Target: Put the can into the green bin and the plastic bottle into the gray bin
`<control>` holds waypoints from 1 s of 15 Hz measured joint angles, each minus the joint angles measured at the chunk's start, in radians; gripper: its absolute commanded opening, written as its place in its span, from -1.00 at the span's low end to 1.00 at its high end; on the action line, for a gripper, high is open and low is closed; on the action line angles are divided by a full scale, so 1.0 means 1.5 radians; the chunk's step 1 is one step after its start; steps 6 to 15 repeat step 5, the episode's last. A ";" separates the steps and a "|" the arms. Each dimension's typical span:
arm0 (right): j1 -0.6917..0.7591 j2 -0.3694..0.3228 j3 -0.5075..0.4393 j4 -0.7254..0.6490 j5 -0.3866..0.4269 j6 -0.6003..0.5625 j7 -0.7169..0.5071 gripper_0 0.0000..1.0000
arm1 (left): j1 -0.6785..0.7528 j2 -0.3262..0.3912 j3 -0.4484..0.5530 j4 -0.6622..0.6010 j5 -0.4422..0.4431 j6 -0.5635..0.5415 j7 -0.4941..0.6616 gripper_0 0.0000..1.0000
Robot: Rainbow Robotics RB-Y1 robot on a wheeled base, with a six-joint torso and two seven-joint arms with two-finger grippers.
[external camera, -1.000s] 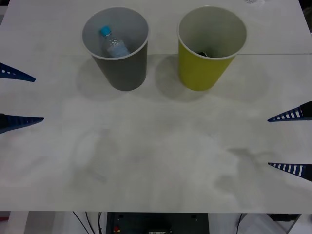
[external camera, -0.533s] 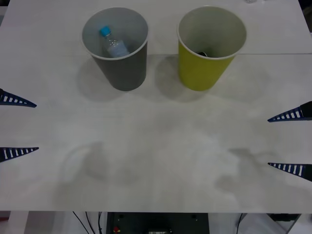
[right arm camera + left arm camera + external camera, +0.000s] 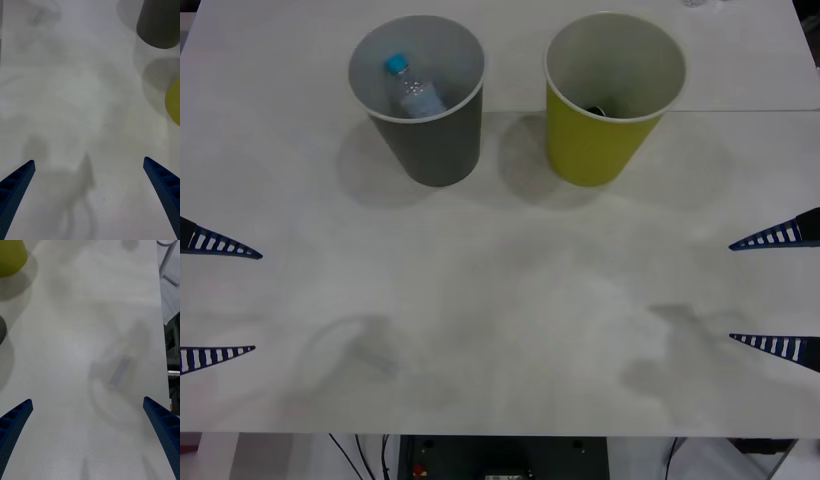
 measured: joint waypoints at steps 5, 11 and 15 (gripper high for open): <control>0.000 0.000 0.000 0.000 0.000 0.000 0.000 1.00 | 0.002 0.000 0.000 -0.004 -0.004 -0.011 -0.011 1.00; 0.000 0.000 0.000 0.000 0.000 0.000 0.000 1.00 | 0.002 0.000 0.000 -0.004 -0.004 -0.011 -0.011 1.00; 0.000 0.000 0.000 0.000 0.000 0.000 0.000 1.00 | 0.002 0.000 0.000 -0.004 -0.004 -0.011 -0.011 1.00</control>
